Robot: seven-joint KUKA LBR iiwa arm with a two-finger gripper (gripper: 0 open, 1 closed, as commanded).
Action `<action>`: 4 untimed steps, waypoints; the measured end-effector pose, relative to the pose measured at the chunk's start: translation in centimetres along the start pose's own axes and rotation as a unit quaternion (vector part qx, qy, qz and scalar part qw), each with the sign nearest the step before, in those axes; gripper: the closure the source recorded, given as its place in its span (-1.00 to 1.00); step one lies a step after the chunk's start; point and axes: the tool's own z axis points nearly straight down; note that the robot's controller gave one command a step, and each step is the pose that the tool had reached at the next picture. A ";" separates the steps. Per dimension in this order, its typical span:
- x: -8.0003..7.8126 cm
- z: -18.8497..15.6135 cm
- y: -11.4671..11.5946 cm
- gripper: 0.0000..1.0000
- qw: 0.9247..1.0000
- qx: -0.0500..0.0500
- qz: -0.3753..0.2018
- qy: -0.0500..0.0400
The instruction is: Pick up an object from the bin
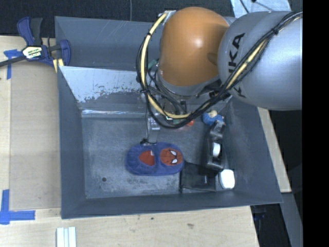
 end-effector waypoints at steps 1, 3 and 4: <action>3.8 17.1 -2.0 -1.00 1.000 0.000 0.013 0.001; 4.5 13.7 -3.1 -1.00 0.998 -0.001 0.056 -0.005; 3.8 16.7 -2.4 -1.00 0.987 0.000 0.158 -0.001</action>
Offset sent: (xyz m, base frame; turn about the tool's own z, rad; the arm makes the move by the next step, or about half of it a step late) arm -0.0376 -0.0200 -0.1673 0.0257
